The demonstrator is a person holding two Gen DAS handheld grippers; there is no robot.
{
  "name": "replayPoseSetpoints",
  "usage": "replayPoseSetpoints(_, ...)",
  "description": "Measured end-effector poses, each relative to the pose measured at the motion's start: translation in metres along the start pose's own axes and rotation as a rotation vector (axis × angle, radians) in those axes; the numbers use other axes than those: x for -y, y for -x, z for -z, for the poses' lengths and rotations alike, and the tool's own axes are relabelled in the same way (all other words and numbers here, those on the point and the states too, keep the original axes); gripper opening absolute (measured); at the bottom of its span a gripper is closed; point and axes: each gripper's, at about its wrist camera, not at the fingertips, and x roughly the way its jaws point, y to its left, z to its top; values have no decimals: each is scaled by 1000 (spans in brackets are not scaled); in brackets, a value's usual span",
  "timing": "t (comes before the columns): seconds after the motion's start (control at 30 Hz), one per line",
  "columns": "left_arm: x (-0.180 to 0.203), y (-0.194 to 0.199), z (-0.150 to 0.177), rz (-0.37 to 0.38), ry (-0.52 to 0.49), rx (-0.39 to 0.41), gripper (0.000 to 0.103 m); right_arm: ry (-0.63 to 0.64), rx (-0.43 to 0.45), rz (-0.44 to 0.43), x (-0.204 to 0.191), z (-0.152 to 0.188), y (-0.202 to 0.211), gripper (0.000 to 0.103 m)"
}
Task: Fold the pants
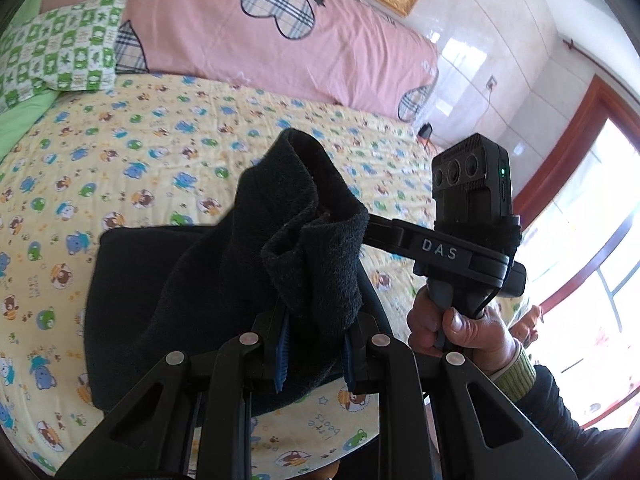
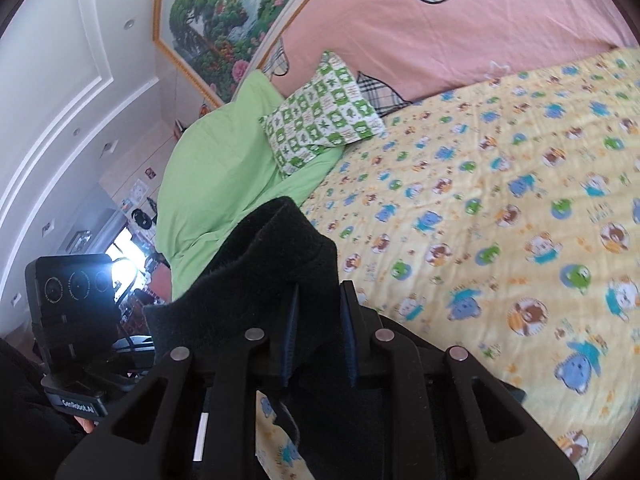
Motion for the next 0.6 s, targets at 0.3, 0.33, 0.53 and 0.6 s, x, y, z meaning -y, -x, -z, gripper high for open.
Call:
replayPoseSetpoints(0.3, 20, -39, 10, -23, -64, -78, 21, -65, 14, 40, 27, 18, 19, 14)
replayPoseSetpoints(0.33, 21, -43, 11, -26, -69, -86, 23, -75, 19, 55, 31, 21, 22, 14)
replayPoseSetpoints(0.53, 20, -54, 16, 4, -70, -116, 44, -141, 67, 160, 45, 33, 51, 14)
replayPoseSetpoints(0.6, 21, -52, 17, 30, -63, -118, 49, -166, 82, 175, 48, 35, 59, 16)
